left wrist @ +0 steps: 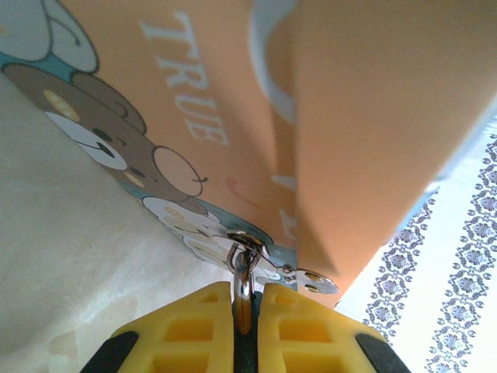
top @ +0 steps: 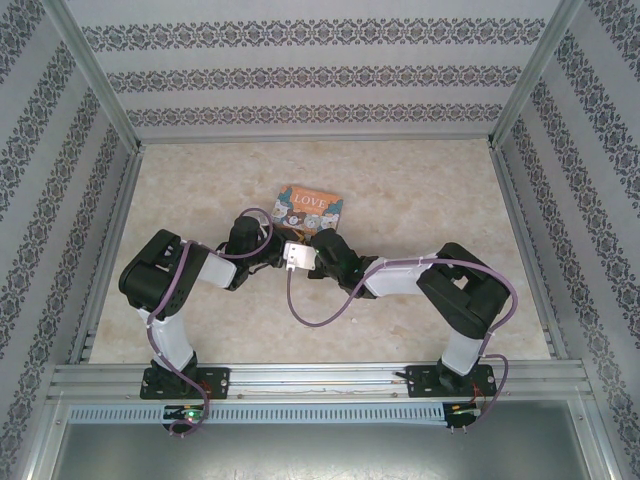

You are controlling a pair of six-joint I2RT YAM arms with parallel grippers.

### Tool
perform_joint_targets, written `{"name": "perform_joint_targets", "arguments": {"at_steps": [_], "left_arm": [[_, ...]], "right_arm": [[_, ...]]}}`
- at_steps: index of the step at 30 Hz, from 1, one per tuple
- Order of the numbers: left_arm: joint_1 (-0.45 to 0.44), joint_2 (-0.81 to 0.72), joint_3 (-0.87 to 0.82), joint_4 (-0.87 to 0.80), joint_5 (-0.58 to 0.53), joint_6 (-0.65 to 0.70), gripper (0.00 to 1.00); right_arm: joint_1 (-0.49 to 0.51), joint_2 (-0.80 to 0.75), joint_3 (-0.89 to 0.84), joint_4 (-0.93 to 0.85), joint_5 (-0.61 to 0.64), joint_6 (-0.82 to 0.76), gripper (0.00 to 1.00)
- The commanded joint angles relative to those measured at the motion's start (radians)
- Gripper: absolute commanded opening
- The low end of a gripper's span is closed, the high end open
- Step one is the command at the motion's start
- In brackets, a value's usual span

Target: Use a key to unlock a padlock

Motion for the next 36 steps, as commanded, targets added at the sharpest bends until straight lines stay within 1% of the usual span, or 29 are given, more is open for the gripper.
{"name": "perform_joint_targets", "arguments": {"at_steps": [1,9,18,23,36], "left_arm": [[-0.022,-0.031,0.015,0.020,0.037,-0.002,0.10],[-0.024,-0.030,0.014,0.019,0.039,-0.001,0.10],[-0.027,-0.024,0.005,0.017,0.046,0.000,0.09],[-0.030,-0.014,0.010,0.016,0.049,-0.002,0.09],[-0.037,-0.014,0.029,-0.019,0.052,0.015,0.10]], "right_arm": [[0.004,0.002,-0.012,0.077,0.047,0.050,0.00],[0.002,-0.016,-0.021,0.132,0.058,0.192,0.00],[0.004,-0.023,-0.056,0.245,0.046,0.469,0.00],[0.003,-0.012,-0.093,0.345,0.056,0.615,0.00],[0.010,0.019,-0.161,0.426,0.081,0.699,0.00]]}}
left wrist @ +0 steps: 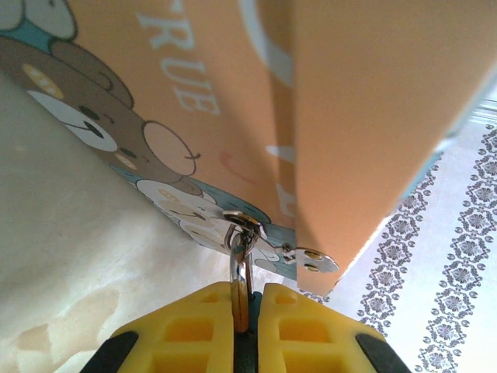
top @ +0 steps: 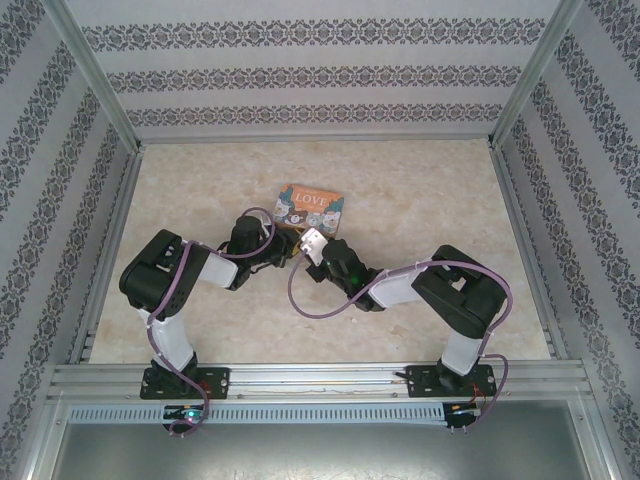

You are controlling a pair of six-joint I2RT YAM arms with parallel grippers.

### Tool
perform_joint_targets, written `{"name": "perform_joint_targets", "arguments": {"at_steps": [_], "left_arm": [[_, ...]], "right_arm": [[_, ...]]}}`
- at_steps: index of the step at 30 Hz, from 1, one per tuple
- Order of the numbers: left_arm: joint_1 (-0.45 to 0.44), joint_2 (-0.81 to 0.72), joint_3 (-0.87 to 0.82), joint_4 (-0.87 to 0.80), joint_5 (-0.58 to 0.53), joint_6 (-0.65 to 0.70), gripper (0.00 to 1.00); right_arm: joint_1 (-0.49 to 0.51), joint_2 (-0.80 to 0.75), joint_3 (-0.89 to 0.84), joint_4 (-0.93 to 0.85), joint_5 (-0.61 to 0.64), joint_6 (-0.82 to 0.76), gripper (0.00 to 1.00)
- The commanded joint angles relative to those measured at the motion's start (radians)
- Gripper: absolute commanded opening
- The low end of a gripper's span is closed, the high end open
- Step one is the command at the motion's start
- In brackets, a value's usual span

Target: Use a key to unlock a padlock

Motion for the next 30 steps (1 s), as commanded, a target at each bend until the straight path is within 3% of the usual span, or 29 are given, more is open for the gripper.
{"name": "perform_joint_targets", "arguments": {"at_steps": [1,16,30], "left_arm": [[-0.025,-0.015,0.019,-0.024,0.041,0.026,0.10],[-0.025,-0.013,0.013,0.000,0.023,0.026,0.14],[-0.025,-0.128,0.012,-0.172,-0.045,0.120,0.39]], "right_arm": [[0.002,0.014,-0.014,0.108,0.047,0.065,0.00],[0.000,0.028,-0.028,0.134,0.059,0.136,0.00],[-0.004,0.010,-0.118,0.195,0.060,0.227,0.00]]}}
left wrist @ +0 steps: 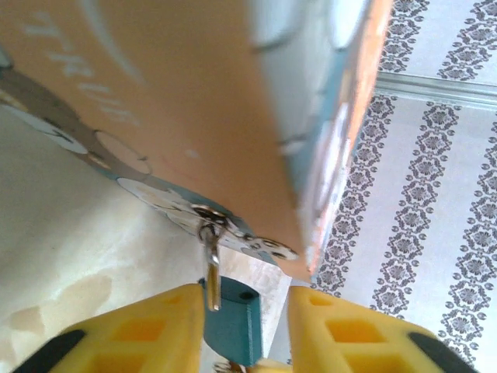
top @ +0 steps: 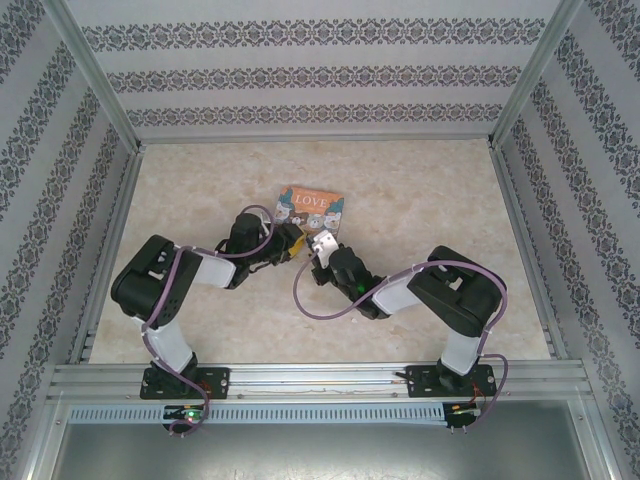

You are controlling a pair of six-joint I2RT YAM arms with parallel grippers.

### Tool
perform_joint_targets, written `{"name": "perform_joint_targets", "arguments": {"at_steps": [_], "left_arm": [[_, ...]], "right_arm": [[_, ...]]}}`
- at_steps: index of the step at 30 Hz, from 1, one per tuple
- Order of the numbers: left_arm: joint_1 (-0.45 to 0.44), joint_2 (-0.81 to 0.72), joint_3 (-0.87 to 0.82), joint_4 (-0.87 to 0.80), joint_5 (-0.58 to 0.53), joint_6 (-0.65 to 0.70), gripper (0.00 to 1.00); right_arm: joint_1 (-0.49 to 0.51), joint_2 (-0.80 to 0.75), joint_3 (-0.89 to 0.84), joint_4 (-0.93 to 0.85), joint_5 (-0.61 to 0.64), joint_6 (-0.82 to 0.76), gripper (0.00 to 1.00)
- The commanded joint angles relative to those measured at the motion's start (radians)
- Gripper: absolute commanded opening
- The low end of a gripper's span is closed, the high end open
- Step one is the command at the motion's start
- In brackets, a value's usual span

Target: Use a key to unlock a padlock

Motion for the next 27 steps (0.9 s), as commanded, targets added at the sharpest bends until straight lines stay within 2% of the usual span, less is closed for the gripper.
{"name": "perform_joint_targets", "arguments": {"at_steps": [1,5,8,16,21,27], "left_arm": [[-0.017,-0.059,0.009,-0.087,-0.035,0.066,0.40],[-0.014,-0.136,0.027,-0.216,-0.061,0.150,0.41],[-0.013,-0.214,0.061,-0.372,-0.103,0.251,0.42],[-0.013,-0.432,0.132,-0.706,-0.291,0.503,0.46],[-0.013,-0.528,0.132,-0.802,-0.385,0.585,0.48],[-0.012,-0.606,0.114,-0.821,-0.439,0.638,0.52]], "right_arm": [[-0.009,-0.013,-0.031,0.057,0.010,0.072,0.00],[-0.042,-0.029,-0.057,0.103,-0.065,0.197,0.00],[-0.064,-0.038,-0.082,0.148,-0.097,0.284,0.00],[-0.146,-0.051,-0.178,0.289,-0.168,0.489,0.00],[-0.186,-0.049,-0.226,0.349,-0.201,0.587,0.00],[-0.249,-0.033,-0.264,0.381,-0.291,0.729,0.00]]}}
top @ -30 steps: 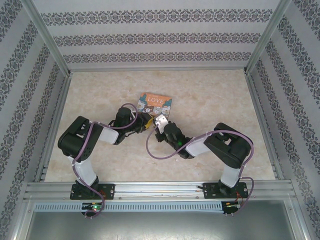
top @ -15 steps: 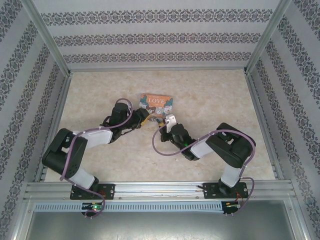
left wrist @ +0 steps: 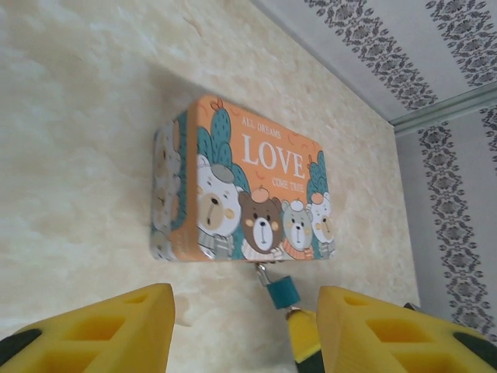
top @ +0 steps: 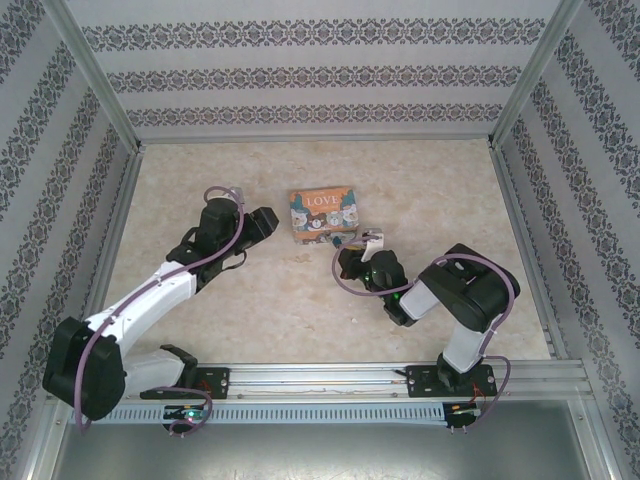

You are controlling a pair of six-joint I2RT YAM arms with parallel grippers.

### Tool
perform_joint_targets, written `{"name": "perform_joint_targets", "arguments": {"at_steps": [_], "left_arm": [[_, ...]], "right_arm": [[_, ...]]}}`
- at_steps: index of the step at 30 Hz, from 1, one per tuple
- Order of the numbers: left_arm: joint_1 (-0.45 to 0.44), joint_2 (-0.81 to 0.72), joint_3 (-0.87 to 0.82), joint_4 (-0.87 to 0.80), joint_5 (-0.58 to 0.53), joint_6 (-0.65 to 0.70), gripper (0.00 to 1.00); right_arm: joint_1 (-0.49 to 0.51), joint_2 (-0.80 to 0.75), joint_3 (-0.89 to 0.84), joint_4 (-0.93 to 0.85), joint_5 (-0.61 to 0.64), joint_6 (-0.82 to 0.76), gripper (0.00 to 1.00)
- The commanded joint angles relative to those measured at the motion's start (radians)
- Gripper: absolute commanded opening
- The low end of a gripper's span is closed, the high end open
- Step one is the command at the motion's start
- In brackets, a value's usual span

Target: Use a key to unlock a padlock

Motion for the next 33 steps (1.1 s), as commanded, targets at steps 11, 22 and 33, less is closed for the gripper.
{"name": "perform_joint_targets", "arguments": {"at_steps": [11,22,33], "left_arm": [[-0.013,-0.058,-0.010,-0.063,-0.073,0.107,0.54],[-0.007,-0.062,-0.018,-0.069,-0.076,0.118,0.55],[0.000,-0.058,-0.020,-0.067,-0.070,0.121,0.55]], "right_arm": [[-0.042,0.041,-0.021,0.084,-0.067,0.251,0.00],[-0.058,0.098,0.005,0.075,-0.114,0.306,0.00],[-0.065,0.095,0.005,0.036,-0.108,0.291,0.00]]}}
